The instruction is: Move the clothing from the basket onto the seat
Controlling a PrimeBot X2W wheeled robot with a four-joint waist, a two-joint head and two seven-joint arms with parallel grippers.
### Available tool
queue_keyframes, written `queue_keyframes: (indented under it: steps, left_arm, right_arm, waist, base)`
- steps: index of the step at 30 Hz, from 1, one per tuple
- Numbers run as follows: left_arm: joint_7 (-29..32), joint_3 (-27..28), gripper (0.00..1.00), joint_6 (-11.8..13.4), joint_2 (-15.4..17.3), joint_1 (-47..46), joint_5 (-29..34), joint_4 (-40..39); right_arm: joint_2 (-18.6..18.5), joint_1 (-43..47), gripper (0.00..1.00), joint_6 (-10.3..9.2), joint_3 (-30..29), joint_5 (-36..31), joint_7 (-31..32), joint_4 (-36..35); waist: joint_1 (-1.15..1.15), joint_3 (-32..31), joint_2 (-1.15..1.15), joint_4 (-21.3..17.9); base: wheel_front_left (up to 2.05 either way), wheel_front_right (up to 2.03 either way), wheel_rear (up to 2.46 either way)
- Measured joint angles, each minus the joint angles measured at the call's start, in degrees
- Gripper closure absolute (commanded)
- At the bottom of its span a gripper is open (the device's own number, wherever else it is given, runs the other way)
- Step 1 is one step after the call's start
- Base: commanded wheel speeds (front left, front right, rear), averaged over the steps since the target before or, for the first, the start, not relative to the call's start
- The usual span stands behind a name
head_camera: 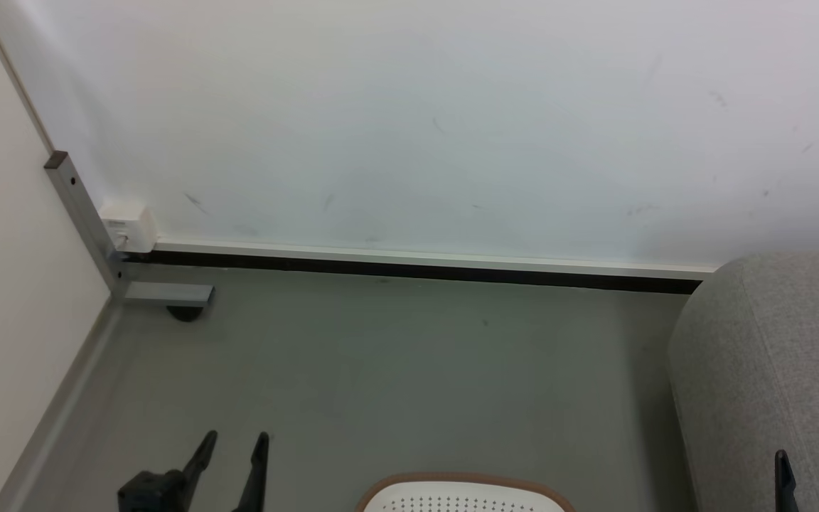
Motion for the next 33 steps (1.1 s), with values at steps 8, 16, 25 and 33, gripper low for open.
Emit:
queue_keyframes:
  steps: [8,16,25,33]
  left_arm:
    - [0.00,4.15,0.00,-3.39,-2.75,0.87,4.03,0.88]
    - [0.00,7.03,0.00,-5.89,-4.92,1.29,7.10,1.72]
    - [0.00,9.61,0.00,-7.82,-6.67,1.29,9.14,2.93]
    - [0.07,10.58,1.00,-8.88,-7.92,2.03,10.38,4.78]
  right_arm:
    - [0.01,0.04,0.00,0.00,0.44,0.23,-0.10,0.46]
    - [0.02,0.13,0.00,0.00,0.41,0.23,-0.11,0.45]
    - [0.02,0.15,0.00,0.00,0.35,0.24,-0.12,0.56]
    - [0.45,0.18,1.00,0.01,0.44,0.40,-0.11,2.52]
  waist:
    - [0.01,-0.76,0.00,-0.31]
    - [0.01,-0.79,0.00,-1.05]
    - [0.01,-0.80,0.00,-1.74]
    - [0.01,-0.91,0.00,-2.00]
  base:
    - [0.00,0.00,0.00]
    - [0.00,0.00,0.00]
    - [0.00,0.00,0.00]
    - [0.00,0.00,0.00]
